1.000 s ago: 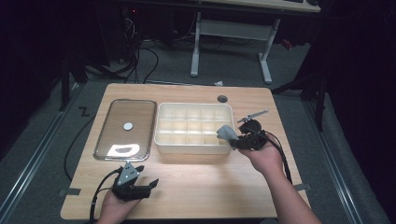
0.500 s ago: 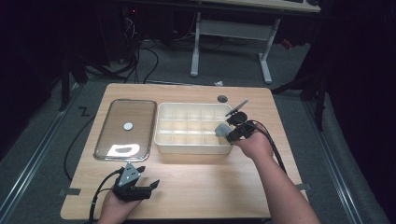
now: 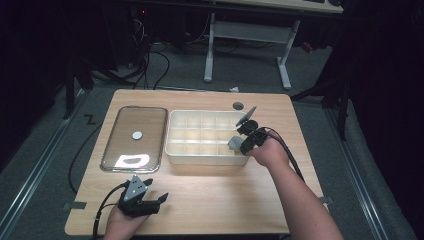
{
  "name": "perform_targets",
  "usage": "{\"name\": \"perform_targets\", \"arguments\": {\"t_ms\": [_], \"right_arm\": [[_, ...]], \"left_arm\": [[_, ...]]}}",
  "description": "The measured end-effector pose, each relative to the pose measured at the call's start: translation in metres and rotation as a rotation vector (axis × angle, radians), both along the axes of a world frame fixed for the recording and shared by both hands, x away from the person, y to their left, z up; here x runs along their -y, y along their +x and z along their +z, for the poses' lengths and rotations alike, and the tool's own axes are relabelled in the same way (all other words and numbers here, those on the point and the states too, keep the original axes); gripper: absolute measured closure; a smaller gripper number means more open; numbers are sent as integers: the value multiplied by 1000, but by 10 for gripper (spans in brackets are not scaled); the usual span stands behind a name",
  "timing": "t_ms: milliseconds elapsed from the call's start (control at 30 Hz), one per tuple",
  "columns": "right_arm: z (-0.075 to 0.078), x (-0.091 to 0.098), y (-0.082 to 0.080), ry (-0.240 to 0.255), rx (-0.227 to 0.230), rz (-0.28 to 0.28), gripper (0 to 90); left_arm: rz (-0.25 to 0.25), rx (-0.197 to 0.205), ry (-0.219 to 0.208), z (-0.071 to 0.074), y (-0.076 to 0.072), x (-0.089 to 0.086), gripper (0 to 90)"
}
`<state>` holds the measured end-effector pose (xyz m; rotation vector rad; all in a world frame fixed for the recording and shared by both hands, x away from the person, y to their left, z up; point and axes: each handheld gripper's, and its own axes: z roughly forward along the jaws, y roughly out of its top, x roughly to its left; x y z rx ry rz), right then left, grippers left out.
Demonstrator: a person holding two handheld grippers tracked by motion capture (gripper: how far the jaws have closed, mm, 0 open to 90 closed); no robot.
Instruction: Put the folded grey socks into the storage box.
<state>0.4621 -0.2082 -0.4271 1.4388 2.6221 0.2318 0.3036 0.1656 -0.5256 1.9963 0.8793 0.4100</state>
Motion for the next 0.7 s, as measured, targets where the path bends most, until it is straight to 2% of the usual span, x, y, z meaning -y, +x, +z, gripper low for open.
{"name": "perform_targets", "arguments": {"t_ms": [167,567,600,633,667,700], "right_arm": [[-3,1,2,11,-24,-2,711],[-17,-4,3,-26,-51,21,721],[-17,-4,4,-28,-55,21,722],[-18,-5,3,-28,-68,-3,722],[-19,-4,5,-31,-64,24,723],[-20,-5,5,-29,-65,21,723]], "left_arm": [[2,1,-1,0,0,-1,244],[-8,3,4,0,0,0,245],[-9,3,3,0,0,0,247],[-8,2,5,0,0,0,247],[-9,2,4,0,0,0,247],[-8,2,0,-1,0,0,247]]}}
